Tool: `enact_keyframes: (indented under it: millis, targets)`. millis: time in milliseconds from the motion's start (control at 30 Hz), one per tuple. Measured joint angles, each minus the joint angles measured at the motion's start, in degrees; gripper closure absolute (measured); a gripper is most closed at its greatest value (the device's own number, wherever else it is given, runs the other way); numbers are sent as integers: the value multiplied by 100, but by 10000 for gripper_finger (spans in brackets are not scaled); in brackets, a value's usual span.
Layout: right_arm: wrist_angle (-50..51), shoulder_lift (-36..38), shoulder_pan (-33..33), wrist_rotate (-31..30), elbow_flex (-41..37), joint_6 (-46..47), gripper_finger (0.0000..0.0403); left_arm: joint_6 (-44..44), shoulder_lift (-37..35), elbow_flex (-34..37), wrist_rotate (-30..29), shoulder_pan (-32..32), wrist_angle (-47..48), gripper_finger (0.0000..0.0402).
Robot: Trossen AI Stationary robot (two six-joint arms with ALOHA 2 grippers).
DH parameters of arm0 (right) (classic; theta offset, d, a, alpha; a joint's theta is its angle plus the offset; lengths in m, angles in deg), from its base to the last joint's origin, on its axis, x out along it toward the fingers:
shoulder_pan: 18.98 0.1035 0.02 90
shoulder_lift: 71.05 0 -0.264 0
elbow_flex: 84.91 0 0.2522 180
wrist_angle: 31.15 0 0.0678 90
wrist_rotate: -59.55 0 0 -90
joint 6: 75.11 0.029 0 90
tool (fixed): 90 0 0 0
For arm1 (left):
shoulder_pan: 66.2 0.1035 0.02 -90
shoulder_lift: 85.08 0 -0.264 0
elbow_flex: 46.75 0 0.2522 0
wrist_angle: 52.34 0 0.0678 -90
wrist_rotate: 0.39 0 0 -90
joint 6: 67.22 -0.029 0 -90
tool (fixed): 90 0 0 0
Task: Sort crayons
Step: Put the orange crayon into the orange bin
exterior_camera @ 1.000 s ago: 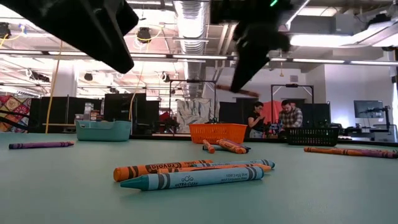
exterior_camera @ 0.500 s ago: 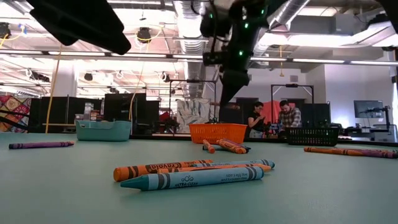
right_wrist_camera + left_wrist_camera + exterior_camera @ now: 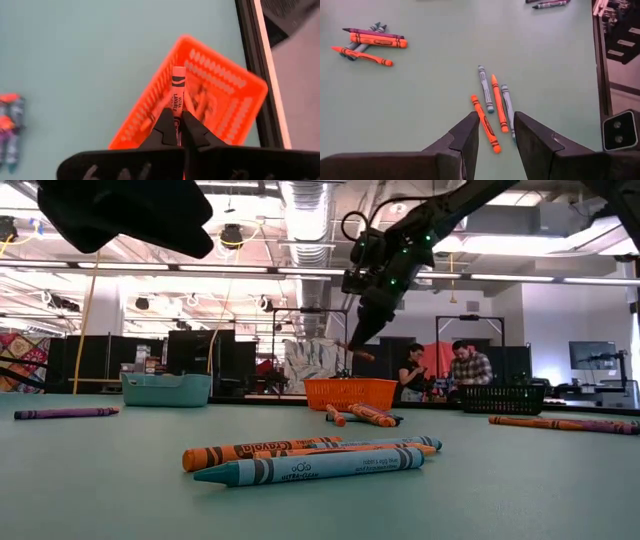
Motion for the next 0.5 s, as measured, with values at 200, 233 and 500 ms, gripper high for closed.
enact_keyframes:
  millis: [200, 233, 500]
  targets:
    - [-488, 0, -196, 639, -2, 192, 403, -40, 0, 0, -77, 88, 2, 290]
    - [-549, 1, -221, 747, -2, 329, 403, -46, 0, 0, -77, 90, 2, 290]
    - [-636, 2, -466, 828, -16, 1604, 396, -45, 0, 0, -74, 62, 2, 290]
